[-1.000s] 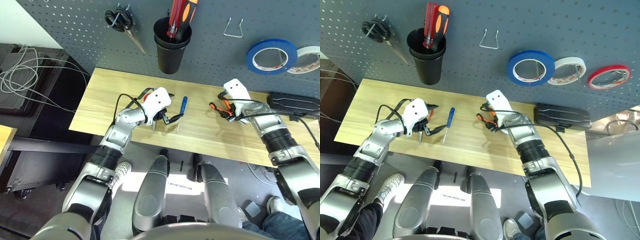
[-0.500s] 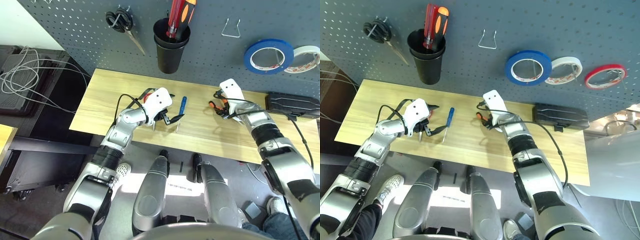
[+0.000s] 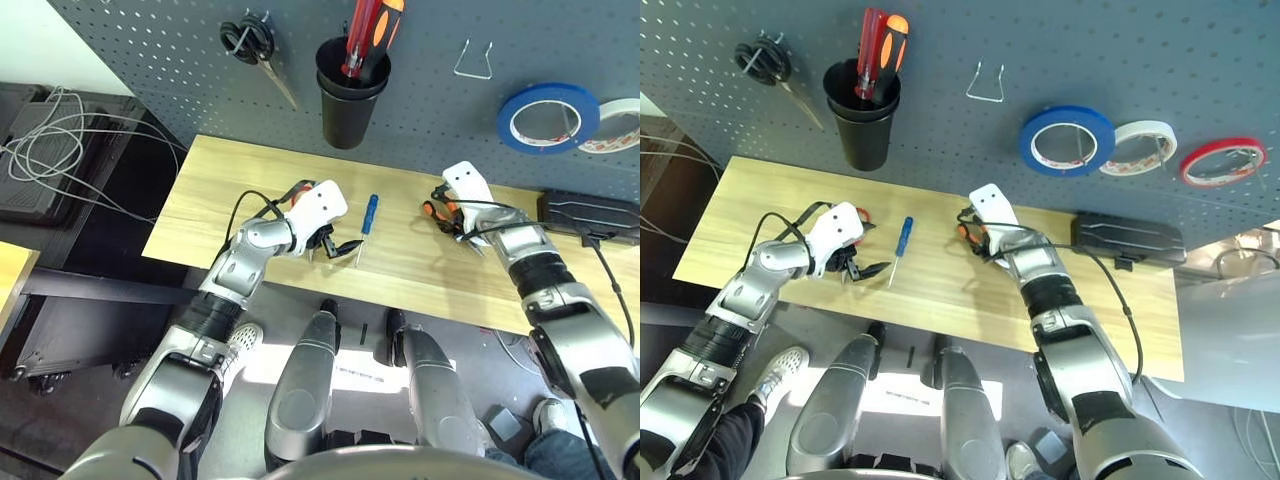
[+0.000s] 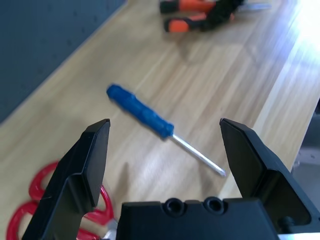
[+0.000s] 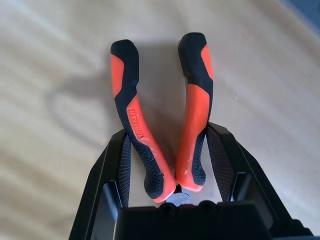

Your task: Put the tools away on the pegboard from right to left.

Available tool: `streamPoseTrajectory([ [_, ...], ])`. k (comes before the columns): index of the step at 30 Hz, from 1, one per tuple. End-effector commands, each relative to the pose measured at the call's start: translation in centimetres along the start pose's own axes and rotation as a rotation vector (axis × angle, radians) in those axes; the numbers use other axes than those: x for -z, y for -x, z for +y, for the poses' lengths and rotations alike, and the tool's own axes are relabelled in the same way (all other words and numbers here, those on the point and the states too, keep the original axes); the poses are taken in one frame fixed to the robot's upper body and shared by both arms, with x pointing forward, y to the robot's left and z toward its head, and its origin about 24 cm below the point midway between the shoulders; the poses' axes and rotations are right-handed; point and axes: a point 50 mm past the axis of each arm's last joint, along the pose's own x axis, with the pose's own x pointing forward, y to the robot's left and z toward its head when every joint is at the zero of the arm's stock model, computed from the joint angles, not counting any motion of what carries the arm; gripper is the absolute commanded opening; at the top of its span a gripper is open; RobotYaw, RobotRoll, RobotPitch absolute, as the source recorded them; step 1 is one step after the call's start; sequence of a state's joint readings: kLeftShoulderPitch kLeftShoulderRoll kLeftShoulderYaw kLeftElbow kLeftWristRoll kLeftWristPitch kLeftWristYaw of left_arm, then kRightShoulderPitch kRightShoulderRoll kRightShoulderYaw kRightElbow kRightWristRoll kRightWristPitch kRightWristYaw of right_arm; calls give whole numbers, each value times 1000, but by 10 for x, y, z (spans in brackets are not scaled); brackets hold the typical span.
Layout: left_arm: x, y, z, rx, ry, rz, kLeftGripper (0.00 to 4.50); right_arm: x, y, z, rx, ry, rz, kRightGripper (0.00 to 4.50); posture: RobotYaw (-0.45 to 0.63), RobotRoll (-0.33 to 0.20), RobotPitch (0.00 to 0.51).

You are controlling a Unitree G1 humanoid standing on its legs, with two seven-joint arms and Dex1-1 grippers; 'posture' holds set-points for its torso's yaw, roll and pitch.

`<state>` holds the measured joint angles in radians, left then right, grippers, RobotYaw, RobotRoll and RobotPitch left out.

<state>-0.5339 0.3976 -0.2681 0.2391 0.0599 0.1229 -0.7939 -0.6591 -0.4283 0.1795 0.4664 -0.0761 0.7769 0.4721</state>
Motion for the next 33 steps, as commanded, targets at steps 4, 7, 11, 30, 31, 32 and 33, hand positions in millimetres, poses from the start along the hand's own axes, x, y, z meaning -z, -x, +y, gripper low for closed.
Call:
streamPoseTrajectory([
  [4, -4, 8, -8, 27, -13, -85, 4500, -13, 41, 23, -149, -20, -123, 2538, 141, 0, 379],
  [7, -9, 11, -8, 18, -22, -137, 4500, -17, 61, 34, -222, -5, -197, 2536, 131, 0, 373],
  [11, -16, 13, -9, 16, -6, -214, 4500, -23, 81, 38, -259, 68, -308, 2535, 117, 0, 366],
  [30, -62, 23, 4, -9, 25, -541, 4500, -105, 147, 27, -296, 130, -878, 2529, 61, 0, 346],
  [31, -62, 23, 4, -11, 28, -542, 4500, -106, 148, 27, -301, 124, -882, 2529, 61, 0, 346],
  [32, -62, 23, 4, -11, 29, -542, 4500, -107, 149, 27, -303, 121, -883, 2529, 61, 0, 346],
  [33, -62, 23, 4, -12, 29, -542, 4500, -107, 149, 27, -304, 120, -882, 2529, 61, 0, 346],
])
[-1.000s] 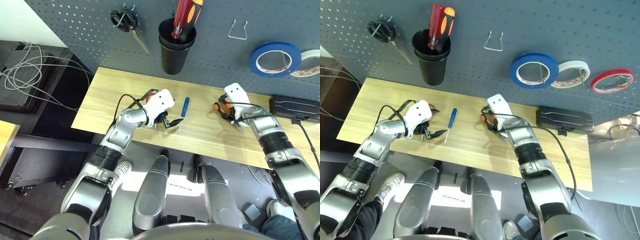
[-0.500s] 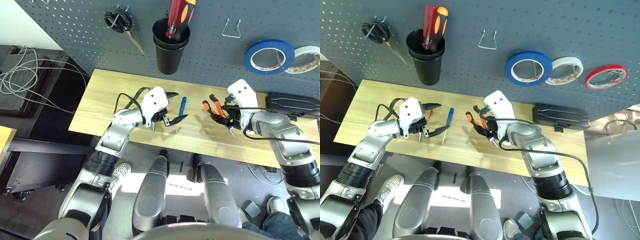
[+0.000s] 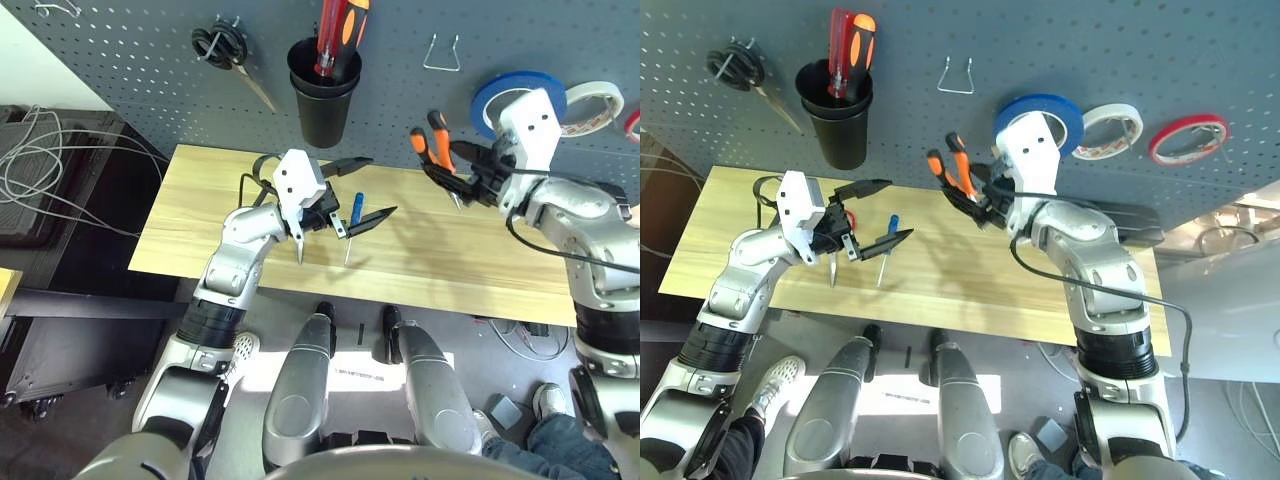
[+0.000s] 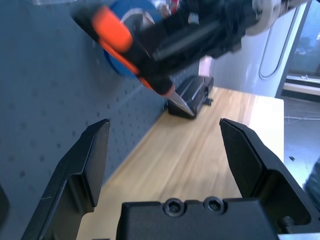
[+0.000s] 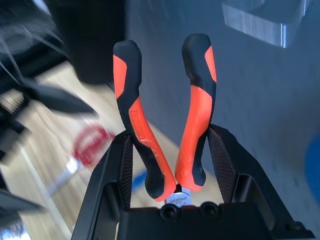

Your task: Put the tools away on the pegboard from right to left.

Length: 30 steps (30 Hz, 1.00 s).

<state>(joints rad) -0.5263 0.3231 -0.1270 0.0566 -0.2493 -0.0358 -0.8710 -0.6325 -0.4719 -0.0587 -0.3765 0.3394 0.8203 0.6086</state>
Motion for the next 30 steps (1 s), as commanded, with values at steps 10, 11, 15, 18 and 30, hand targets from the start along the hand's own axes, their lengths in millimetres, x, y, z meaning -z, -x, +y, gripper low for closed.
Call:
streamPoseTrajectory([
  [10, 4, -1, 7, -5, -11, 20, 4500, -94, -12, -10, -55, -140, -265, 2529, 48, 0, 326],
  [11, 4, -1, 8, -5, -12, 21, 4500, -102, -13, -10, -53, -132, -294, 2529, 49, 0, 326],
  [15, 4, -3, 9, -3, -16, 21, 4500, -123, -15, -8, -35, -98, -384, 2529, 51, 0, 326],
  [18, 4, -5, 10, -4, -18, 20, 4500, -128, -17, -9, 2, 21, -415, 2529, 52, 0, 325],
  [30, 6, -9, 13, -3, -22, 21, 4500, -117, -34, -4, 117, 442, -543, 2522, 72, 0, 335],
])
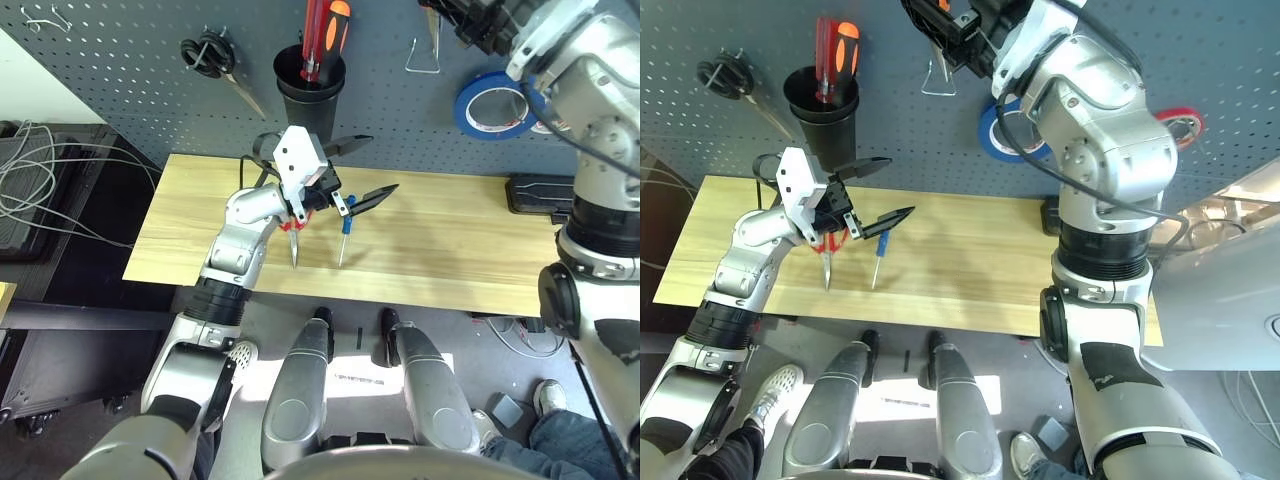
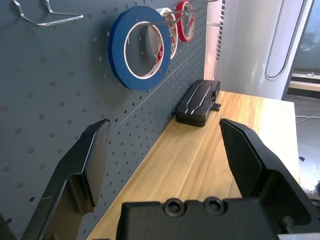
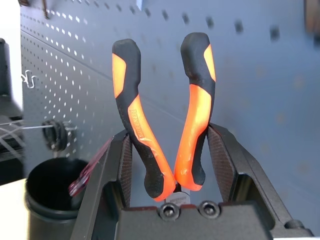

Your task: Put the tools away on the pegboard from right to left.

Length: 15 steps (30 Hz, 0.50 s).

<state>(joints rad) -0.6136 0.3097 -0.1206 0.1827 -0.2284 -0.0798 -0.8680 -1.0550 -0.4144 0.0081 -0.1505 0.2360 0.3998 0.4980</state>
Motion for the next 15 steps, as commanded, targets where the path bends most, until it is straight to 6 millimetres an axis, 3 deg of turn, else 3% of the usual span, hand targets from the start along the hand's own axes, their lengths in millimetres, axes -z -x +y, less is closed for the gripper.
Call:
streamPoseTrajectory([
  [1, 4, 0, -2, 15, -5, 14, 4500, 3, -1, 6, 14, 81, -65, 2522, 75, 0, 337],
  [15, 4, 3, -1, 8, -17, 29, 4500, 34, -8, 17, 59, 91, -70, 2522, 97, 0, 336],
])
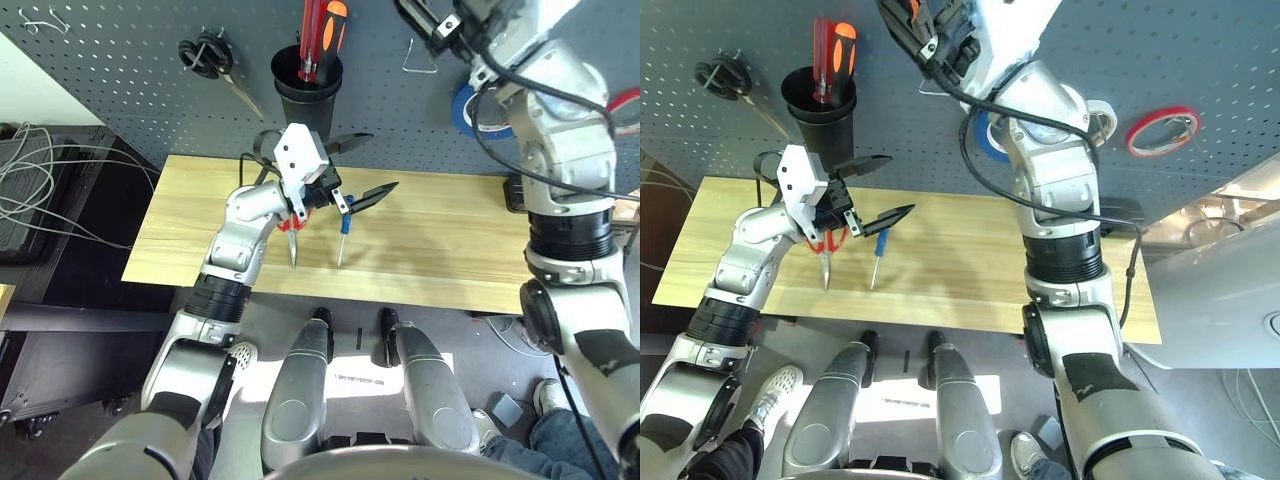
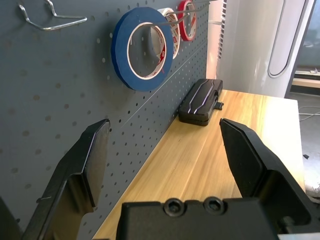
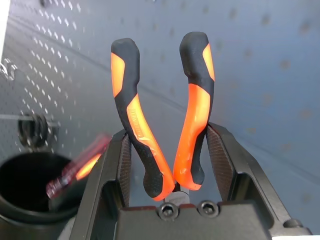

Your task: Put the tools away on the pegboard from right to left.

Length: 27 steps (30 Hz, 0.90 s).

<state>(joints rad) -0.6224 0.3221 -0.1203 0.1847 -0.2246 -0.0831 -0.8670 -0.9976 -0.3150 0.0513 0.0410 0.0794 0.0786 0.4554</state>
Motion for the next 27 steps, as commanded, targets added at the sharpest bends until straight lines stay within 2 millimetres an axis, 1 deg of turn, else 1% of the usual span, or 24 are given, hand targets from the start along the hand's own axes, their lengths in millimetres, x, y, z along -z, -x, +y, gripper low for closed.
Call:
streamPoseTrajectory([
  [1, 5, 1, -4, 11, 0, 18, 4500, 3, 0, 3, 14, 11, -22, 2522, 105, 0, 333],
  [5, 1, 0, -3, 0, -12, -4, 4500, 12, 2, 5, 23, 10, -3, 2522, 109, 0, 333],
  [8, -13, -1, 5, -78, -49, -93, 4500, 17, 4, 6, 29, 10, 11, 2522, 110, 0, 334],
  [13, -23, -2, 15, -142, -86, -138, 4500, 23, 8, 7, 40, 5, 35, 2522, 111, 0, 331],
  [21, -17, -4, 12, -120, -90, -111, 4500, 31, 10, 13, 34, -12, 63, 2521, 110, 0, 330],
  [27, -14, -4, 11, -115, -80, -101, 4500, 38, 17, 11, 55, -27, 108, 2521, 105, 0, 329],
])
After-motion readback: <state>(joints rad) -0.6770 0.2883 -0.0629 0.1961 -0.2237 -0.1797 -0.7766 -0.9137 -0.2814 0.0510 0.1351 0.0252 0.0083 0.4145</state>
